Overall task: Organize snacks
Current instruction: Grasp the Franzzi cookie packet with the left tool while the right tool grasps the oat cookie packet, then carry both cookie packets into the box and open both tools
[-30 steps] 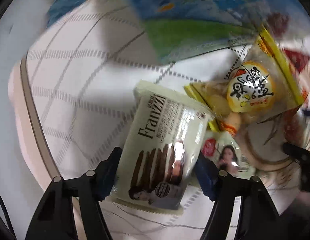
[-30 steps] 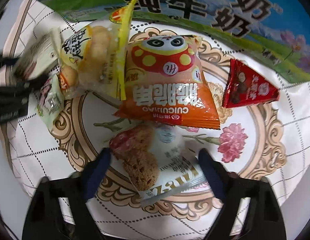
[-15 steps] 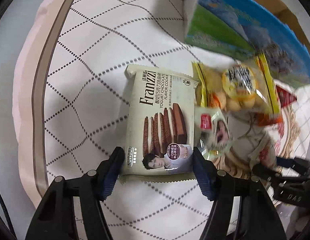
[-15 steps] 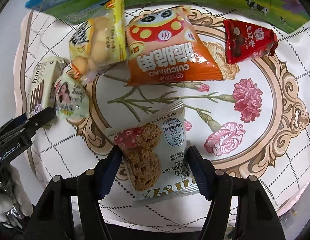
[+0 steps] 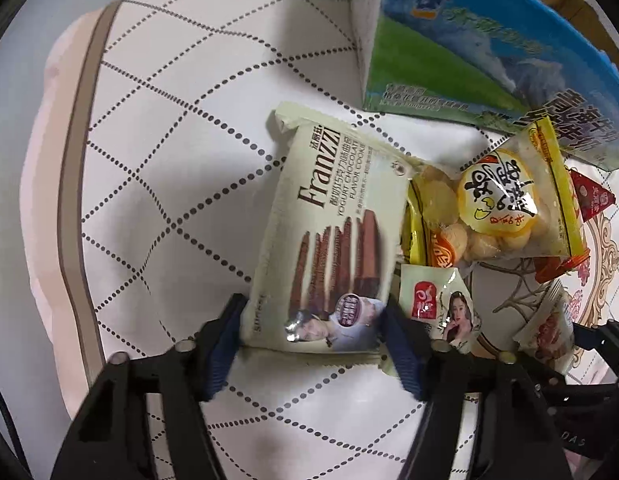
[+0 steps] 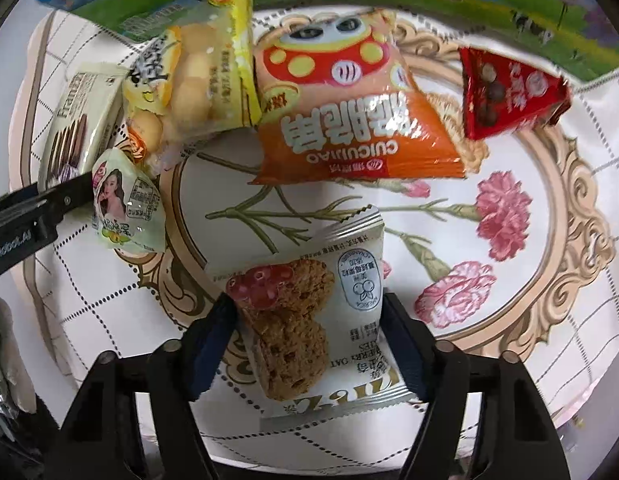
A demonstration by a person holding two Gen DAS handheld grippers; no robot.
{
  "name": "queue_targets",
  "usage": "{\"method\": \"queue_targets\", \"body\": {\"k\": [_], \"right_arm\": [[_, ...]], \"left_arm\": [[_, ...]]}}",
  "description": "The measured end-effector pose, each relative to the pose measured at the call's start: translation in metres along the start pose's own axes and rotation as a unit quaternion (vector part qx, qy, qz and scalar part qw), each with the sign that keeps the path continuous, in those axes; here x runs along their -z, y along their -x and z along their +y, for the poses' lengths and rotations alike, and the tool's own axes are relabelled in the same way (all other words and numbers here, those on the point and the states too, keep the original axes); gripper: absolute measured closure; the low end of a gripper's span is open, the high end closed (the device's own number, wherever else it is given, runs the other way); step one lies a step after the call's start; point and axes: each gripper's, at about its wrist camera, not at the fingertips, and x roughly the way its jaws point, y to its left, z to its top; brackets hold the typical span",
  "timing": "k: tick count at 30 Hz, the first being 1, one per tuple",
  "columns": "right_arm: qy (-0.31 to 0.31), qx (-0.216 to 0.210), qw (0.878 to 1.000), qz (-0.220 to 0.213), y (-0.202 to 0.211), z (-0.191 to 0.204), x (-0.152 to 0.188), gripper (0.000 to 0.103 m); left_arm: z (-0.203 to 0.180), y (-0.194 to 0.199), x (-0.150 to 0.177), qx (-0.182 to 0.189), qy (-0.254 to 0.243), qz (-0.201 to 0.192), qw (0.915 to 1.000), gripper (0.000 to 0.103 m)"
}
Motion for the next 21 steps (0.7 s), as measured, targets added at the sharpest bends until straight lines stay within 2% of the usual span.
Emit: {"method": "queue_targets", "body": {"k": [4, 11, 15, 17, 21], "right_arm": [[-0.003, -0.010, 1.000, -0.010, 0.013, -0.005, 0.014, 0.037], [0.001, -0.041, 0.998, -0.039, 0.035, -0.021, 0.036, 0.038], [0.010, -0.059, 0.997, -0.056, 0.050, -0.028, 0.046, 0.038], [0.025, -0.061, 0.996, -0.054, 0.063, -0.030, 0.041, 0.038], [0.044, -0.060, 0.997, -0.029, 0.057, -0.030, 0.041, 0.038]], "left_arm": [[0.000, 0.008, 0.021, 0.005, 0.023, -0.019, 0.9996, 0.047], [-0.011, 0.040, 0.090, 0.010, 0.053, -0.061, 0.9967, 0.047], [-0.016, 0.055, 0.112, 0.019, 0.059, -0.072, 0.9955, 0.047], [-0.023, 0.058, 0.123, 0.029, 0.049, -0.061, 0.9965, 0.047], [-0.043, 0.041, 0.138, 0.058, 0.041, -0.006, 0.9975, 0.042]]}}
